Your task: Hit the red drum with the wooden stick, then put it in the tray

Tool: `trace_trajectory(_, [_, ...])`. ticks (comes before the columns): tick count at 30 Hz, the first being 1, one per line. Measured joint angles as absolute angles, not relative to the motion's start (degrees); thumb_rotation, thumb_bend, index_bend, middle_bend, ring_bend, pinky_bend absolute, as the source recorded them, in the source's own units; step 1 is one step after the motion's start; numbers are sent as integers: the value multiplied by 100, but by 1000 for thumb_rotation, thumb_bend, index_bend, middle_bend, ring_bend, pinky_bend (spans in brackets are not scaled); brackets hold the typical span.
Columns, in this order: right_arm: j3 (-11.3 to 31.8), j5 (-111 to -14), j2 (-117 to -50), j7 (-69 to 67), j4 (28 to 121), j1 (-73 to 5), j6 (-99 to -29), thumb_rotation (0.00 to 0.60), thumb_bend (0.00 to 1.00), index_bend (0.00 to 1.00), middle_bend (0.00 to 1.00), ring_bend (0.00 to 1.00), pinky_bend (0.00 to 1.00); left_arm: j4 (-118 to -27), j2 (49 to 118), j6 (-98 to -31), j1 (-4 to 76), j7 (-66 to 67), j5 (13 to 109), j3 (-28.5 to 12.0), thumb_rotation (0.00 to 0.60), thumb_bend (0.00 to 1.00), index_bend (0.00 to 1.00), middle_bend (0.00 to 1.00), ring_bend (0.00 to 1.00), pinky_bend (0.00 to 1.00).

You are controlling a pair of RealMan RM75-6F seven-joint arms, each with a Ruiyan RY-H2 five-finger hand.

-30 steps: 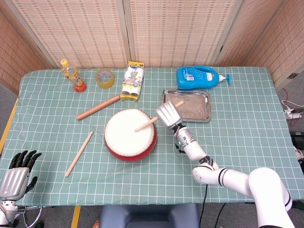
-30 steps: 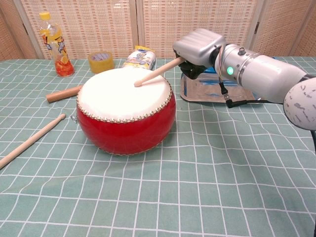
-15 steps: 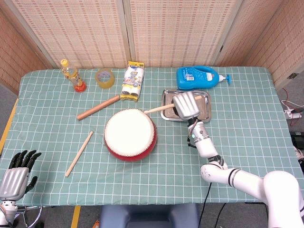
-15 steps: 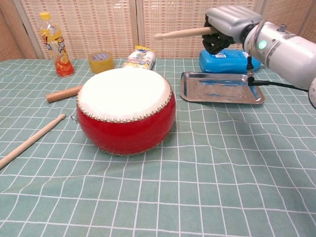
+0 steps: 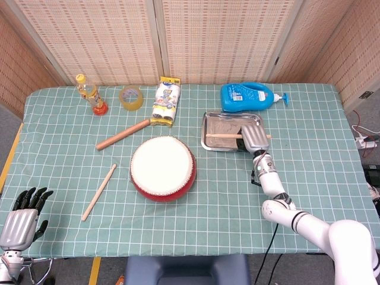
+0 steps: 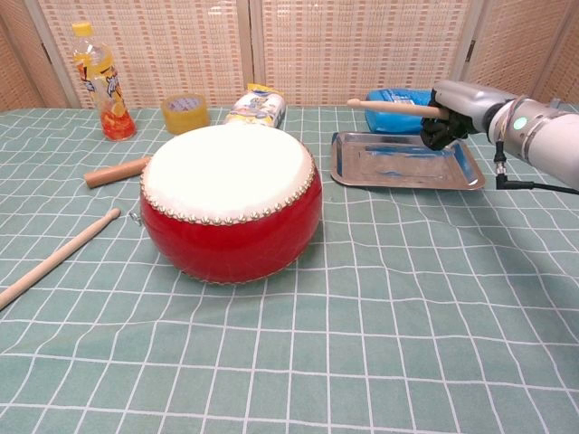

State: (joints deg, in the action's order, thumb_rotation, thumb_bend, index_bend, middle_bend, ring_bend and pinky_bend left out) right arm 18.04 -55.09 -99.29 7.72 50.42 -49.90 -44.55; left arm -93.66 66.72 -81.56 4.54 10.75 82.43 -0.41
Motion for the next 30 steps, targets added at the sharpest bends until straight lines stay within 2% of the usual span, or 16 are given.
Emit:
trace_trajectory(2, [1811,-5557,-10071,539,4735,-5027,-4311,600,662,898,945,763,949,-9385,6663,-8171,435,1097,8221,-38,600,323,167,93,0,20])
trace_trajectory(4, [1835,-5600,-10235,267,4391,-5083,-4129,600,653,852,911,723,873,-9412,6654,-8186,420,1125,8203,-37,600,323,167,93,0,20])
trace_trajectory(5, [1844,-5626,-10299,152,4255,-5109,-4049,600,649,813,879,685,788,-9419,6651,-8187,417,1131,8200,-36,600,323,167,93,0,20])
trace_trajectory(7, [1862,-5700,-10418,-104,3984,-5169,-3857,600,638,758,825,630,683,-9430,6646,-8193,412,1141,8195,-36,600,323,167,93,0,20])
trace_trajectory(13, [1940,-5864,-10611,-684,3541,-5314,-3430,600,617,659,697,505,516,-9433,6647,-8194,406,1146,8182,-37,600,322,167,93,0,20])
trace_trajectory(15, [1954,-5897,-10640,-764,3466,-5340,-3388,600,605,561,605,386,403,-9434,6644,-8191,405,1150,8176,-38,600,322,167,93,0,20])
trace_trajectory(18, [1974,-5988,-10681,-991,3283,-5398,-3302,600,573,400,489,235,303,-9433,6632,-8200,395,1147,8150,-44,600,323,167,93,0,20])
trace_trajectory(23, [1961,-6261,-10746,-1418,2995,-5472,-3254,600,535,161,302,60,176,-9431,6629,-8180,403,1151,8140,-51,600,323,167,93,0,20])
trace_trajectory(26, [1924,-6404,-10772,-1598,2847,-5497,-3203,600,460,45,226,0,100,-9433,6633,-8186,410,1150,8143,-65,600,323,167,93,0,20])
trace_trajectory(30, [1916,-6484,-10818,-1791,2677,-5533,-3143,600,311,0,174,0,56,-9436,6628,-8183,412,1158,8138,-68,600,322,167,93,0,21])
